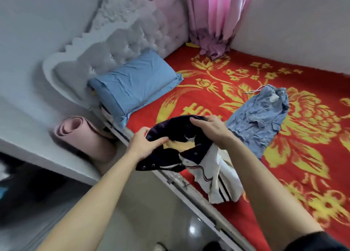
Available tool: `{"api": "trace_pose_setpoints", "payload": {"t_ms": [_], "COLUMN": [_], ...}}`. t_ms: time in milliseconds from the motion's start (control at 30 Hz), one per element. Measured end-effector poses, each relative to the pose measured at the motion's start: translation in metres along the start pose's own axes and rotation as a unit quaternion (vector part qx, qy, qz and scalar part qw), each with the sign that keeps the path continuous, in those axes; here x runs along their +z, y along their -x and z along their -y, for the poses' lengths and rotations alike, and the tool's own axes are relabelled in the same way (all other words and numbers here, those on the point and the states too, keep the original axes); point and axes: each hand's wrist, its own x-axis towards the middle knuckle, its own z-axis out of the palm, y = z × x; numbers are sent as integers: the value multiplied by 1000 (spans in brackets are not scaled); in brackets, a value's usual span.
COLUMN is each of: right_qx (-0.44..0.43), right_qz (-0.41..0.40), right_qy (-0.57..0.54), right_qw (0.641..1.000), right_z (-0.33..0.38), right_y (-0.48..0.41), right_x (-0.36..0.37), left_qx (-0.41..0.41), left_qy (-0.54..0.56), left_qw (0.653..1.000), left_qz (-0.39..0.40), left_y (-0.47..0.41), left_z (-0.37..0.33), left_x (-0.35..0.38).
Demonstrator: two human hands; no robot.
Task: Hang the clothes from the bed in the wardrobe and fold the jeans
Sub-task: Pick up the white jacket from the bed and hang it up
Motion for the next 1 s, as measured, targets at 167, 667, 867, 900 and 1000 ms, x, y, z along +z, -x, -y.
{"api": "trace_pose_setpoints", "payload": {"t_ms": [167,667,867,900,1000], "right_qx": [-65,-91,-54,-39,-24], "right_qz": [136,258,304,323,386], "right_qy": [-109,5,-13,-11,4], "right_qw": [983,962,951,946,922], "right_z": [71,195,219,222,233], "right_y": [15,69,85,86,87], "right_x": [89,471,613,633,692], "left_qx": [20,-198,-97,-103,-182], "left_qy": [-10,306,-215,-261,-284], "left_qw": [978,918,800,809,854], "left_qz": [-207,-157,-552,-516,-396], "left_y": [20,179,223,229,239], "left_z": [54,332,415,429,467], "left_x": [-83,-377,-406,-407,-424]}}
